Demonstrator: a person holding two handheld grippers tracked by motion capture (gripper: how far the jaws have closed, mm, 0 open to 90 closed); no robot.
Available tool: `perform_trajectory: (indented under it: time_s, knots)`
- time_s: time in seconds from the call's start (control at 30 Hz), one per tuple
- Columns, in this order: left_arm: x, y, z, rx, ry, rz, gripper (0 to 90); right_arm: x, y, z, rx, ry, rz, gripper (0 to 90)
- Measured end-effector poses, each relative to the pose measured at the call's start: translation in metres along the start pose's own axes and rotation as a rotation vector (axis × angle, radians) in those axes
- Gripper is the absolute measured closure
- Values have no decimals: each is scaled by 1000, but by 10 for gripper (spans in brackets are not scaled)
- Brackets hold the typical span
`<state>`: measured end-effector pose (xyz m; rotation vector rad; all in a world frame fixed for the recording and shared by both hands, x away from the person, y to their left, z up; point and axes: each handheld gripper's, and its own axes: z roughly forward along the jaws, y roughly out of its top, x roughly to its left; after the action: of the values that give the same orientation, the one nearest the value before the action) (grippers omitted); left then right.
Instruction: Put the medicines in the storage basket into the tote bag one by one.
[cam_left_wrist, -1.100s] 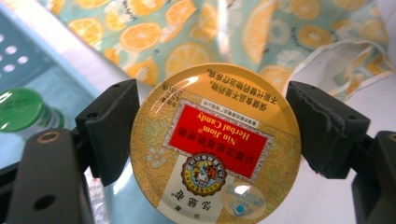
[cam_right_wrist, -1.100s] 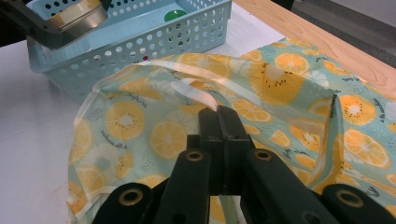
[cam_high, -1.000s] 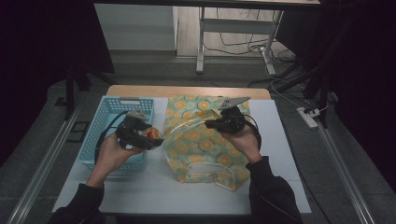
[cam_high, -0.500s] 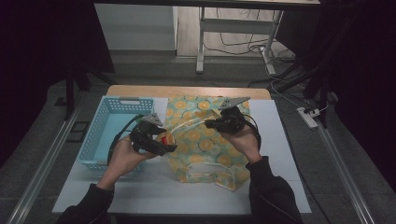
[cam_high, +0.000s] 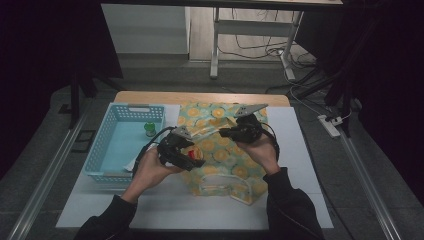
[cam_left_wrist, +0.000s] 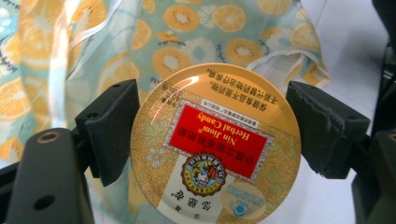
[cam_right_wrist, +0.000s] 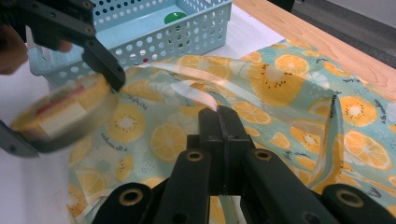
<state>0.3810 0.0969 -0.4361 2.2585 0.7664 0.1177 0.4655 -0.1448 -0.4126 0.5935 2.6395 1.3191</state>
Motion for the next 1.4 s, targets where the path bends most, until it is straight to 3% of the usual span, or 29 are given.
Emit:
perform_trajectory:
  time_s: [0.4, 0.9, 1.4]
  knots:
    - [-4, 14, 34, 22, -16, 28, 211, 1, 0, 1, -1, 1, -4, 900]
    - [11, 24, 65, 19, 34, 22, 211, 2, 0, 3, 2, -2, -6, 900]
    - [28, 23, 91, 25, 67, -16, 211, 1, -4, 13, 25, -9, -5, 900]
